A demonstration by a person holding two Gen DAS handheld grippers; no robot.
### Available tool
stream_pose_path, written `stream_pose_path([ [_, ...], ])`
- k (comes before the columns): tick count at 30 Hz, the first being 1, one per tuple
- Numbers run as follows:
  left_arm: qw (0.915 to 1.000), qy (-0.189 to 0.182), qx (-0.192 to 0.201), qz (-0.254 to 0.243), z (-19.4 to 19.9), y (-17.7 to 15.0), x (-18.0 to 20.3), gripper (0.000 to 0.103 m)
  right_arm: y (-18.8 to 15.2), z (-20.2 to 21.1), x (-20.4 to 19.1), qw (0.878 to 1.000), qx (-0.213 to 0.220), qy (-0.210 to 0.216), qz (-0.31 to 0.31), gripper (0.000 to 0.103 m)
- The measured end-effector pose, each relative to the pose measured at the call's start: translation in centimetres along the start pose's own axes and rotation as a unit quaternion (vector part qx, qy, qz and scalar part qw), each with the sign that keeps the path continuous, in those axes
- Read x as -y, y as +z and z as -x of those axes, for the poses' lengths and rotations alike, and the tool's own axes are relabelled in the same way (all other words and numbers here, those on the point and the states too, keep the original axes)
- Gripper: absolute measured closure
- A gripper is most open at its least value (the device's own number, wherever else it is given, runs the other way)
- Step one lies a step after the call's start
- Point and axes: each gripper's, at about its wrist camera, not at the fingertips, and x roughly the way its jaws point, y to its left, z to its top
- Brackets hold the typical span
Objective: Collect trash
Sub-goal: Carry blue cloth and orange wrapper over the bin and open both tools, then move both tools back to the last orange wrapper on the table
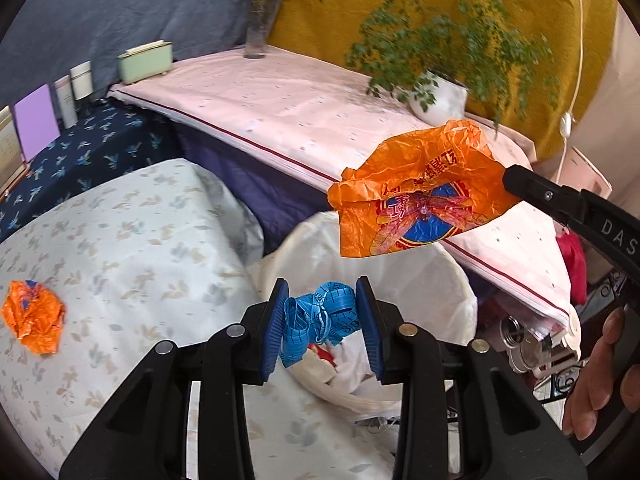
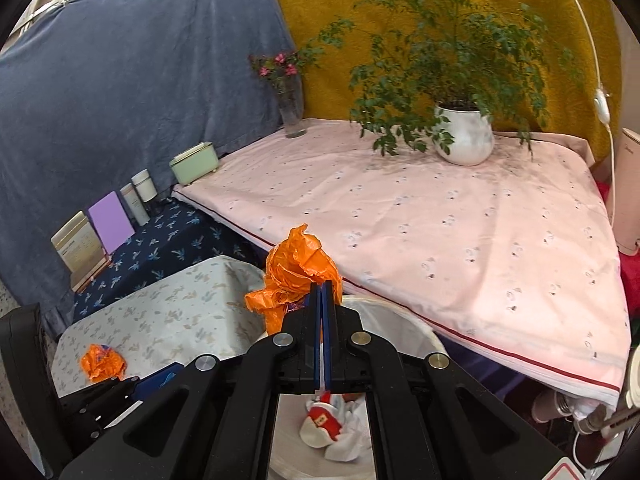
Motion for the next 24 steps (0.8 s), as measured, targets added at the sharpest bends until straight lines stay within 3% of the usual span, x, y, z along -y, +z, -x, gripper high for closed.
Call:
stream_pose_path([
  [10,0.9997,-0.015,-0.021,-0.003,-1.8,-0.7,2.3,0.067,-1.8,0.5,3.6,1.0,-0.012,-0.011,-0.023,0.101],
  [15,0.9999,0.0,-0.014,0.005,-1.8,-1.0,2.5,0.042,-2.7,0.4,4.2,0.999,-0.018,-0.009,-0.033,0.096],
  [17,0.9999,0.006,-0.008,0.003,-1.6,-1.0,2.5,0.037,-2.8,0.3,4.4,0.999,-0.02,-0.007,-0.039,0.091],
  [20,0.9999,0.014,-0.002,-0.004,-1.2,-1.1,2.5,0.034,-3.1,0.5,4.5,0.999,-0.02,-0.007,-0.046,0.081],
  [24,0.9998,0.018,0.0,-0.001,-0.9,-1.1,2.1,0.034,-3.2,0.7,4.4,0.999,-0.02,-0.003,-0.047,0.076],
])
